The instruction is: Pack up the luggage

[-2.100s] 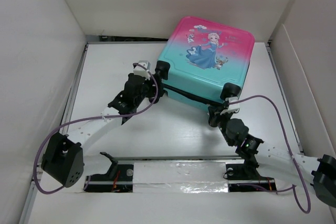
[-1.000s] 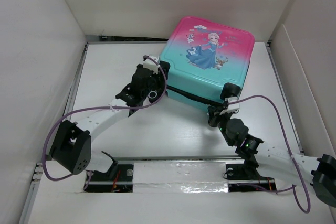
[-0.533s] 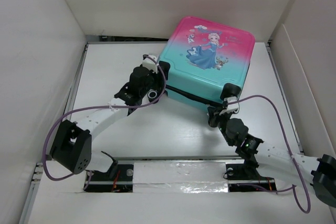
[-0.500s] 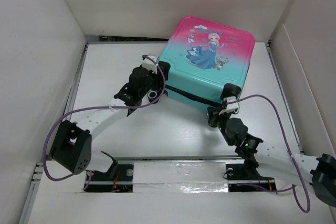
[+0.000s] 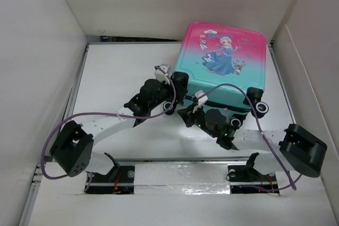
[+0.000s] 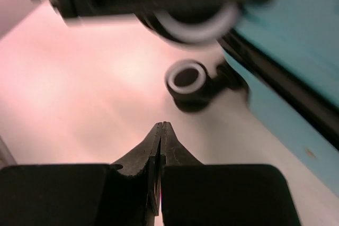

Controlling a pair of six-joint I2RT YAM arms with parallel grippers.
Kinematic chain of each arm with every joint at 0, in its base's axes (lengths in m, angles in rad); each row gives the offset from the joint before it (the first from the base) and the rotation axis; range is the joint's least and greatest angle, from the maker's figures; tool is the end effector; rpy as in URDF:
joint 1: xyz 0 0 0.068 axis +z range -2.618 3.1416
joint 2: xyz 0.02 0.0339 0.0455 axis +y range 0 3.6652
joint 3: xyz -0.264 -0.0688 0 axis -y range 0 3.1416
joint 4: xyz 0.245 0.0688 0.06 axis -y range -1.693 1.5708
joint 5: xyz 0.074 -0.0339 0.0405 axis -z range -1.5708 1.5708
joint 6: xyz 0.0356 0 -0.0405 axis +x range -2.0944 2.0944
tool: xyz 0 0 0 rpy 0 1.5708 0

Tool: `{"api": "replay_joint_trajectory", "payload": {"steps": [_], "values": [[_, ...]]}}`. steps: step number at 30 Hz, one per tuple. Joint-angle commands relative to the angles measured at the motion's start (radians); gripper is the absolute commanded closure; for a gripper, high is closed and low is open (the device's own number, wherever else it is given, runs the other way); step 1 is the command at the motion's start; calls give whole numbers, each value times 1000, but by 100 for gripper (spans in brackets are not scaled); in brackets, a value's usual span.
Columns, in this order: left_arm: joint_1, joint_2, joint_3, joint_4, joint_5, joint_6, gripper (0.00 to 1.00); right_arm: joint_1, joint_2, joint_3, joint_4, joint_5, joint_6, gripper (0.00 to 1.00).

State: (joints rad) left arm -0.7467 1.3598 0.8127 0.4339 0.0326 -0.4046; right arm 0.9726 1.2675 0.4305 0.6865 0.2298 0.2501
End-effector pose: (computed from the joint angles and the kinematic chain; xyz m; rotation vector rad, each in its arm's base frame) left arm 0.2297 -0.2142 0.2831 0.3256 1.7339 -0.8815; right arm 0.1516 0.2080 0.2074 -0.4588 1.7087 0.7024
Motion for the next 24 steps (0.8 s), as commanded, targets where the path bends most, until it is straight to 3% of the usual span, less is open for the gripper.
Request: {"api": "replay_joint_trajectory", "payload": {"steps": [1, 3, 7, 11, 14, 15, 18, 21, 24], "values": [[-56, -90, -10, 295, 361, -60, 100, 6, 67, 92, 165, -93, -11, 100], [-56, -116, -42, 348, 382, -109, 100, 17, 92, 106, 202, -103, -12, 100], [-56, -165, -60, 286, 305, -82, 100, 17, 18, 73, 138, -34, 3, 100], [-56, -194, -78, 250, 251, -50, 100, 17, -205, -10, -199, 135, 38, 100], [-56, -182, -83, 256, 216, -39, 100, 35, -413, -65, -420, 239, 156, 87], [-56, -177, -89, 262, 211, -36, 100, 46, -509, -102, -471, 264, 187, 71], [-56, -157, -93, 289, 196, -36, 100, 55, -627, -148, -665, 371, 304, 54], [-56, -142, -95, 301, 196, -20, 100, 55, -720, -127, -830, 473, 348, 52], [-56, -131, -90, 298, 201, -7, 100, 55, -714, -84, -939, 513, 368, 54]]}}
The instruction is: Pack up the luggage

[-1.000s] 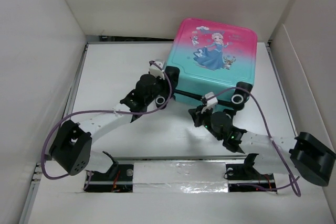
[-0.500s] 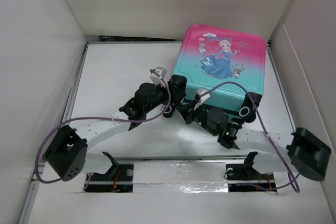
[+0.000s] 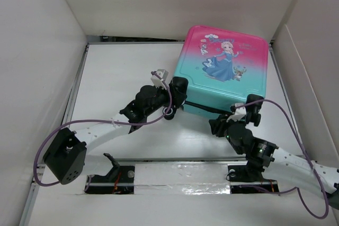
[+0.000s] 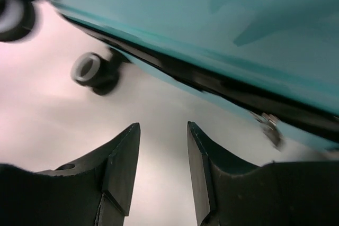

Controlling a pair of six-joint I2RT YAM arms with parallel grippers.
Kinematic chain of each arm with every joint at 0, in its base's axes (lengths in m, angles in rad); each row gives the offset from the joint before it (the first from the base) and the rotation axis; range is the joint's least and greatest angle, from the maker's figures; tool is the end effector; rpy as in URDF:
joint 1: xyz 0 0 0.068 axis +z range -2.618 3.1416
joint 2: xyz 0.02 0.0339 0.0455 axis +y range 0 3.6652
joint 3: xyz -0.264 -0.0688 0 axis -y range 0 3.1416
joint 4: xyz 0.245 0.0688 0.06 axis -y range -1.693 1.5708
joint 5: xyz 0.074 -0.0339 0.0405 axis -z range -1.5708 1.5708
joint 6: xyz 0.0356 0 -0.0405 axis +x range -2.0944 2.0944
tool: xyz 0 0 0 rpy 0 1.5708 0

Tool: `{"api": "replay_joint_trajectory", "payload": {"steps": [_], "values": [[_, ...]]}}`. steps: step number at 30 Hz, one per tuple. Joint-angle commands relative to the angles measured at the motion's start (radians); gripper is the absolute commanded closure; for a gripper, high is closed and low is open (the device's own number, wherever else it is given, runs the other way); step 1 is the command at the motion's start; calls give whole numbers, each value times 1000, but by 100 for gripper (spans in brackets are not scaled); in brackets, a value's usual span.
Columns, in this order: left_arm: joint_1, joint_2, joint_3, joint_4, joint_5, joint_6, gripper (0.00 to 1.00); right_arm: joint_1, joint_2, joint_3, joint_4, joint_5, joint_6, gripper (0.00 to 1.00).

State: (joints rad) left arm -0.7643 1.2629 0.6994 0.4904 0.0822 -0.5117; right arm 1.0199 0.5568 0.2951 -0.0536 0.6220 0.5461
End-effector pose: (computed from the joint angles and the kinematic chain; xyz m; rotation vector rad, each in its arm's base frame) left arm 0.2061 -0.2017 0.2769 0.2865 1.7259 -1.0255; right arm 0.0941 0.1135 0.2157 -0.0144 1.8563 0.5135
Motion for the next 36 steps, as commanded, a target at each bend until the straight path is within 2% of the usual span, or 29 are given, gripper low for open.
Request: {"api": "replay_joint_trajectory", "payload": {"steps": [1, 7, 12, 15, 18, 19, 23, 26, 29, 32, 36], "values": [[-38, -34, 23, 240, 152, 104, 100, 8, 6, 62, -216, 122, 83, 55], [-38, -43, 12, 244, 157, 125, 100, 8, 64, 95, -364, 179, 215, 58], [-38, -40, 6, 261, 172, 130, 100, 8, 86, 99, -278, 215, 183, 44], [-38, -31, 3, 269, 182, 131, 100, -1, 117, 116, -282, 275, 175, 43], [-38, -22, -1, 283, 194, 127, 100, -50, 153, 110, -194, 266, 108, 47], [-38, -22, -3, 284, 197, 127, 100, -66, 161, 98, -161, 257, 92, 52], [-38, -26, -11, 287, 199, 127, 100, -107, 181, 59, 24, 231, -1, 55], [-38, -26, -15, 290, 202, 125, 100, -132, 189, 59, 43, 248, -43, 57], [-38, -22, -17, 297, 209, 124, 100, -144, 196, 46, 138, 266, -86, 60], [-38, -20, -20, 301, 209, 124, 100, -170, 215, 36, 150, 245, -101, 63], [-38, -30, -26, 306, 206, 124, 100, -179, 238, 44, 106, 257, -39, 67]]}}
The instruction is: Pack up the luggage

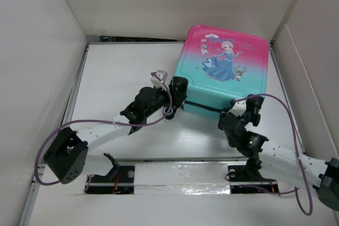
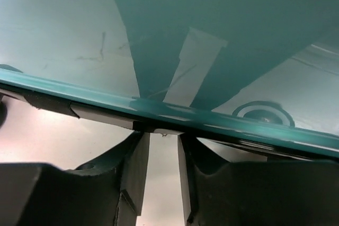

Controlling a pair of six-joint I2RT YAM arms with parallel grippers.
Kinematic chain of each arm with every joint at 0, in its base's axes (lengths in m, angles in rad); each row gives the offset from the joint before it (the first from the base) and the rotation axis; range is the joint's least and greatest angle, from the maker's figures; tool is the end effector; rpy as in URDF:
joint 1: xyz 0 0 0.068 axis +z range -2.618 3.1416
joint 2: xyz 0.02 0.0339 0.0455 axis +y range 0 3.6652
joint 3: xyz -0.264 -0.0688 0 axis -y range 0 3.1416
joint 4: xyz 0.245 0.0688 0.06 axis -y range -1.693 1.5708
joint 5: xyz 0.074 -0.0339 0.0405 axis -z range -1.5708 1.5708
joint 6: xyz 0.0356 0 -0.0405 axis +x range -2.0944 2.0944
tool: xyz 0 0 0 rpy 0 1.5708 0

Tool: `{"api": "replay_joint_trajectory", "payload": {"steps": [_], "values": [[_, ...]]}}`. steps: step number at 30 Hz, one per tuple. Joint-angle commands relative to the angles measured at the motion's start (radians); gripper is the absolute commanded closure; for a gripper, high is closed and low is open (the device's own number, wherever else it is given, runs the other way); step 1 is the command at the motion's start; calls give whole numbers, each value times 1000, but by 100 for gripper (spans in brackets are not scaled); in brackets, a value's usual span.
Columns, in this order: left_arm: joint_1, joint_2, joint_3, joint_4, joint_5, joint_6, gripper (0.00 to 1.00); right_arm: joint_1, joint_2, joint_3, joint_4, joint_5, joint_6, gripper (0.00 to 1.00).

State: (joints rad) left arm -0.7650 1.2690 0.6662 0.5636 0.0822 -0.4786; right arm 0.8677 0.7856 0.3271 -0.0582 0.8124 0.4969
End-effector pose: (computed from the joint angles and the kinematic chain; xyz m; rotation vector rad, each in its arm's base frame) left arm 0.2048 -0.2007 0.2718 0.3106 1.6808 -1.0137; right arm 0.1266 0.1093 0.1969 0.1148 1.9145 0.0617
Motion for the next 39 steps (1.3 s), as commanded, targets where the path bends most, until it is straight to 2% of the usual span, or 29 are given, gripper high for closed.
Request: {"api": "replay_joint_trajectory", "payload": {"steps": [1, 3, 6, 7, 8, 11, 13, 14, 17, 19, 21, 23, 27, 31, 36, 39], "values": [[-37, -37, 6, 234, 208, 89, 100, -36, 4, 15, 107, 73, 14, 72], [-37, -46, 3, 236, 209, 89, 100, -47, 0, 13, 107, 82, 17, 77], [-37, -59, -4, 246, 212, 92, 100, -61, -3, 3, 115, 80, 34, 90], [-37, -57, -4, 246, 218, 92, 100, -61, -5, -2, 126, 82, 31, 97], [-37, -56, -4, 246, 221, 92, 100, -61, -6, -11, 158, 82, 23, 100], [-37, -48, -4, 260, 234, 80, 100, -70, 12, -28, 269, 24, -58, 100], [-37, -40, -1, 274, 252, 63, 100, -70, 52, -23, 302, -77, -96, 100], [-37, -36, 6, 288, 266, 55, 100, -56, 70, -28, 411, -117, -109, 100], [-37, -5, 42, 314, 327, 11, 100, 26, 200, -16, 567, -258, -124, 100], [-37, 13, 68, 341, 349, -14, 100, 127, 330, 73, 587, -283, -155, 100], [-37, 23, 88, 338, 355, -17, 100, 180, 403, 151, 548, -276, -181, 100], [-37, 27, 102, 351, 376, -38, 100, 208, 490, 213, 581, -303, -198, 100], [-37, 14, 99, 384, 421, -81, 100, 208, 641, 257, 792, -421, -234, 100], [-37, -2, 75, 432, 461, -141, 100, 208, 725, 365, 837, -496, -265, 100], [-37, -23, 49, 489, 479, -199, 100, 208, 823, 473, 926, -513, -261, 100], [-37, -30, 35, 537, 495, -245, 100, 208, 935, 484, 1096, -521, -189, 100]]}}
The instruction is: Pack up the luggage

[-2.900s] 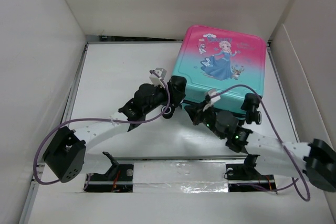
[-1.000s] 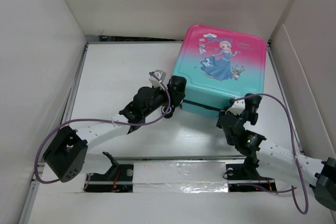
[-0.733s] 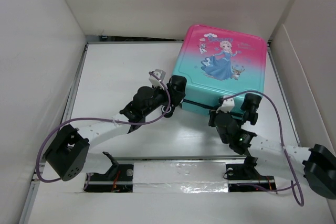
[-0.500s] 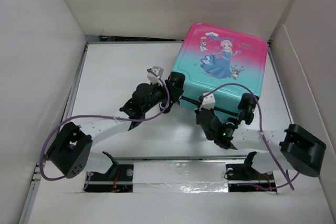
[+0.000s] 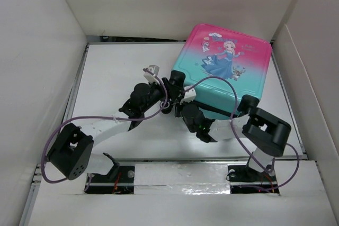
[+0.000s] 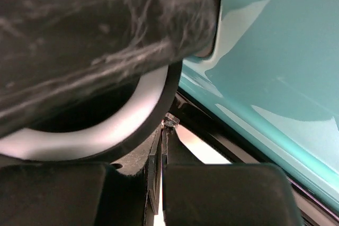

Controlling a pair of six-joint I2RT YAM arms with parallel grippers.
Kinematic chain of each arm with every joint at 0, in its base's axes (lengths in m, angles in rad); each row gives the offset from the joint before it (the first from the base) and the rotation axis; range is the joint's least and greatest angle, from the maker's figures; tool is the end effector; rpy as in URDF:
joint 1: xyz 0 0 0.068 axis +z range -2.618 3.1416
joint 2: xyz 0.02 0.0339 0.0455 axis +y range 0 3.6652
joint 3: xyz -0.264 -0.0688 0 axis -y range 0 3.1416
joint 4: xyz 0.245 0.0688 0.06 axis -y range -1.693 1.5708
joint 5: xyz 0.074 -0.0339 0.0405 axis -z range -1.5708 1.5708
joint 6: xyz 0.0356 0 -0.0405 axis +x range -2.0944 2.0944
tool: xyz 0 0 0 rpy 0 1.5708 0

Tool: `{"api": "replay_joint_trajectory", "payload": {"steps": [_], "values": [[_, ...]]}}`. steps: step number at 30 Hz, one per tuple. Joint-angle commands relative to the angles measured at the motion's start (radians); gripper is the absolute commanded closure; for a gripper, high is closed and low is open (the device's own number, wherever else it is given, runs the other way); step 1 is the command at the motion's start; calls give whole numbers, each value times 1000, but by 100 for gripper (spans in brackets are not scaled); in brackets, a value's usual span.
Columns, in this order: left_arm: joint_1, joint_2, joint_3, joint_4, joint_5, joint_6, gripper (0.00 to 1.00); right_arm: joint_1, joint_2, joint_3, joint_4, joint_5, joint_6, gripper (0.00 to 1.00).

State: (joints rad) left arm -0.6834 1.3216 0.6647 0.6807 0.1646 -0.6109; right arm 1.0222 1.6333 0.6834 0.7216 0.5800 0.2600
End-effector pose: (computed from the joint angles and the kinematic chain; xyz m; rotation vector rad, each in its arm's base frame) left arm 0.2248 -0.1906 0.2698 0.2002 1.6530 -1.1336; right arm 0.1882 0.2705 0.1891 -0.2630 1.7597 0.4084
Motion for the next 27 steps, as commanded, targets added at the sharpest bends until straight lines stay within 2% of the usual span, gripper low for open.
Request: {"api": "replay_joint_trajectory", "payload": {"steps": [1, 4, 7, 8, 9, 10, 11, 12, 13, 14, 15, 16, 17, 18, 20, 22, 23, 25, 26, 27], "values": [[-119, -84, 21, 436, 414, -128, 100, 53, 147, 131, 373, -289, 67, 100], [-119, -73, -14, 531, 424, -200, 100, 53, 224, 142, 570, -292, 130, 100], [-119, -67, -31, 553, 420, -217, 100, 53, 244, 111, 677, -289, 153, 100], [-119, -68, -31, 537, 409, -210, 100, 53, 218, 63, 691, -281, 148, 95], [-119, -82, -30, 481, 395, -172, 100, 53, 198, 30, 702, -258, 148, 86], [-119, -93, -21, 441, 376, -143, 100, 53, 174, -4, 696, -241, 148, 69], [-119, -107, -13, 390, 319, -109, 100, 53, 146, -40, 685, -218, 150, 63], [-119, -137, -4, 279, 281, -43, 93, 53, 85, -109, 655, -200, 151, 56], [-119, -175, 12, 179, 191, -15, 68, 53, 51, -137, 582, -184, 151, 43], [-119, -176, 18, 178, 150, 11, 52, 44, 16, -159, 581, -184, 153, 39], [-119, -209, 27, 87, 112, 43, 41, 44, -54, -188, 461, -181, 157, 35], [-119, -226, 45, 39, 58, 93, 33, 44, -88, -197, 394, -180, 154, 28], [-105, -243, 52, -10, -47, 108, 23, 53, -117, -208, 339, -180, 153, 27], [-96, -280, 53, -73, -87, 115, 21, 53, -145, -220, 253, -177, 153, 26], [-67, -323, 20, -101, -204, 114, 20, 65, -228, -272, 202, -167, 156, 25], [-22, -393, -35, -133, -258, 102, 21, 75, -307, -283, 72, -169, 160, 25], [-9, -415, -56, -144, -292, 88, 25, 75, -334, -283, 26, -172, 157, 24], [13, -467, -129, -170, -310, 79, 44, 87, -387, -272, -120, -174, 153, 24], [13, -478, -151, -173, -313, 77, 60, 87, -438, -260, -167, -172, 153, 25], [13, -481, -175, -188, -310, 73, 66, 87, -463, -252, -254, -178, 151, 26]]}}
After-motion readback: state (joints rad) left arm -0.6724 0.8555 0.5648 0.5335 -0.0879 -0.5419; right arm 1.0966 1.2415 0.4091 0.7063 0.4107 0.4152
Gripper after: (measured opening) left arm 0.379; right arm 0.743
